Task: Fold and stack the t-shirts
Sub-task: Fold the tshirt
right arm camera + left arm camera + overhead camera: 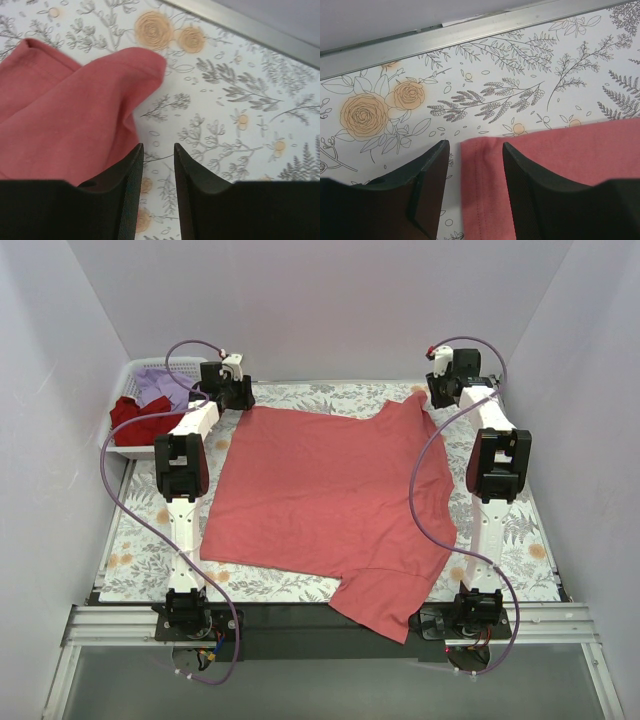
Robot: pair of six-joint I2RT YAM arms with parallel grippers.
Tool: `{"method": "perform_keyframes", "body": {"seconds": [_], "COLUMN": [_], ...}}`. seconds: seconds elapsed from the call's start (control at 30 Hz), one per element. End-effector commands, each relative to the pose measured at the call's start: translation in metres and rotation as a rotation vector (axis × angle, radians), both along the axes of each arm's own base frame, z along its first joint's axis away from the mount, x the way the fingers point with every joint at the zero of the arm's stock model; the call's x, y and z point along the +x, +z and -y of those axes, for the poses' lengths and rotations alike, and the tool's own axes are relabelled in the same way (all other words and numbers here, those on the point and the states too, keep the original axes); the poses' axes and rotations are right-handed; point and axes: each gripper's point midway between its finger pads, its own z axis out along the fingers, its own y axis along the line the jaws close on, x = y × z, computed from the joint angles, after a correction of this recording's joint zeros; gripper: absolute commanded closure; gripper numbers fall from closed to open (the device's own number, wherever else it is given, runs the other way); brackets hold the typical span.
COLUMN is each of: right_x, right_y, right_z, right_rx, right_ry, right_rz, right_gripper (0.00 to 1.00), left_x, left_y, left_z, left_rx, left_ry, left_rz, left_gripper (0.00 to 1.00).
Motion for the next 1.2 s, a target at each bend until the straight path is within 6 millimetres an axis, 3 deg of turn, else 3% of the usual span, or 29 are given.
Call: {"method": "perform_keyframes", "body": {"seconds": [0.0,0.3,0.5,0.53,0.73,1.17], "right_x": [-0.013,-0.032,-0.036,-0.036,-0.036,-0.047], "right_y": [-0.001,-0.038,-0.045,-0.047,-0.058,-0.068], "right_z": [-0.026,-0.024,-0.018,-0.003,0.004,-0.009], "right_rx": [0.083,0.074,0.054,0.053,0.03,0.101], "right_ry": [0.052,0.039,0.016,-0.012,-0.044,-0.024], "right_rz": [-0.058,-0.165,-0.185,-0.186,-0.206,-0.262], "right_gripper": [0.62,0.62,0.63,0.63,0.63,0.63], "left_x": [-0.003,-0.005,-0.005,-0.005,-0.004,0.0], "left_y": [0.02,0.017,0.017,0.017,0.018,0.022], "left_z": [0.001,0.002,0.002,0.003,0.002,-0.001], "left_rx": [0.0,-0.002,-0.008,-0.008,-0.006,0.003], "left_ry": [-0.014,-0.024,-0.02,-0.021,-0.016,-0.002], "left_rz": [0.019,0.008,0.007,0.007,0.01,0.024], "left_gripper": [0.54,0.5,0.49,0.49,0.47,0.42]}}
